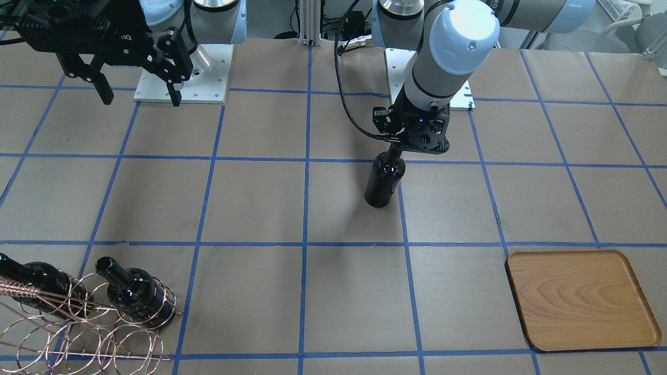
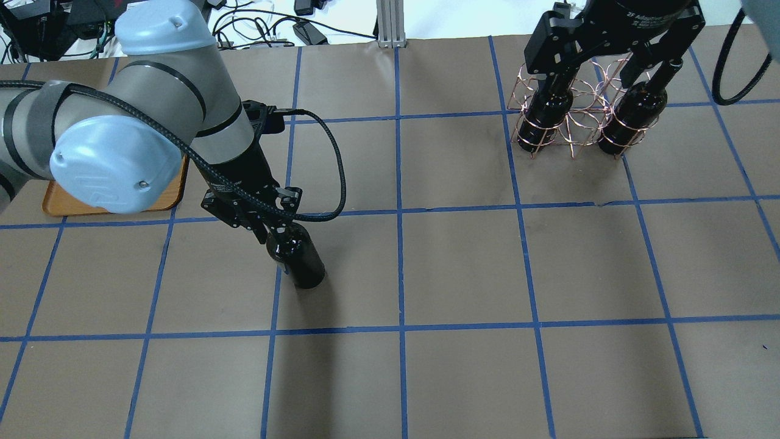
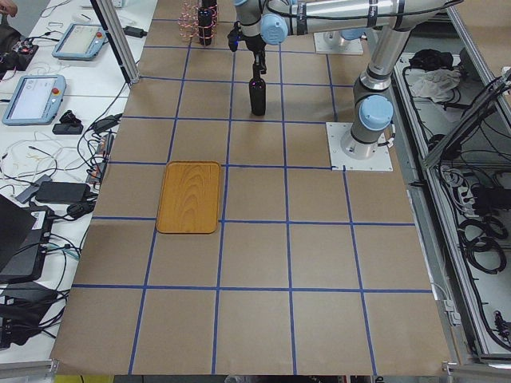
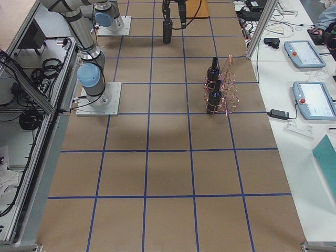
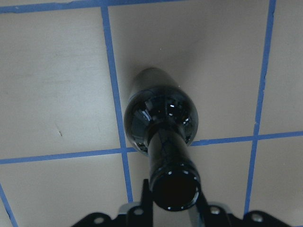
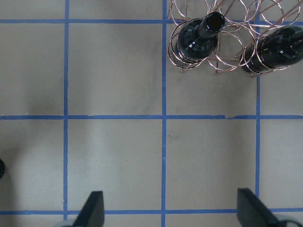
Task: Take wine from basket and place on tray
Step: 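Close the left gripper on the bottle neck, then lift the bottle with the left gripper and carry it over the wooden tray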
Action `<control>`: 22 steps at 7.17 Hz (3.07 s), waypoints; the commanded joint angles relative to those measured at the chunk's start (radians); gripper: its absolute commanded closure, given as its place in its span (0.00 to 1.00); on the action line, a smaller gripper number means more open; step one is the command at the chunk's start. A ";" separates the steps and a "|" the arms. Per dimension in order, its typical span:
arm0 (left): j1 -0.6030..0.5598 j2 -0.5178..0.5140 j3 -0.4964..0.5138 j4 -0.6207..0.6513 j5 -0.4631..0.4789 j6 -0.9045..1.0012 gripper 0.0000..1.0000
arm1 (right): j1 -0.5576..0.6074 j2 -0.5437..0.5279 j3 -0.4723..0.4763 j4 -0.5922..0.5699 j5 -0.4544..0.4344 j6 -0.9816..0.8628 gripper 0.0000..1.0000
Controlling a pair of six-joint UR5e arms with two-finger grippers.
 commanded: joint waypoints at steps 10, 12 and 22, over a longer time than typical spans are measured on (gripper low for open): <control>0.002 -0.034 0.019 0.010 -0.012 -0.002 1.00 | 0.002 0.000 -0.002 0.001 -0.006 0.000 0.00; 0.020 -0.050 0.117 0.003 0.005 0.017 1.00 | 0.000 0.000 0.000 0.001 -0.006 0.000 0.00; 0.534 -0.330 0.528 -0.027 0.181 0.645 1.00 | 0.002 0.000 0.000 0.006 -0.006 0.000 0.00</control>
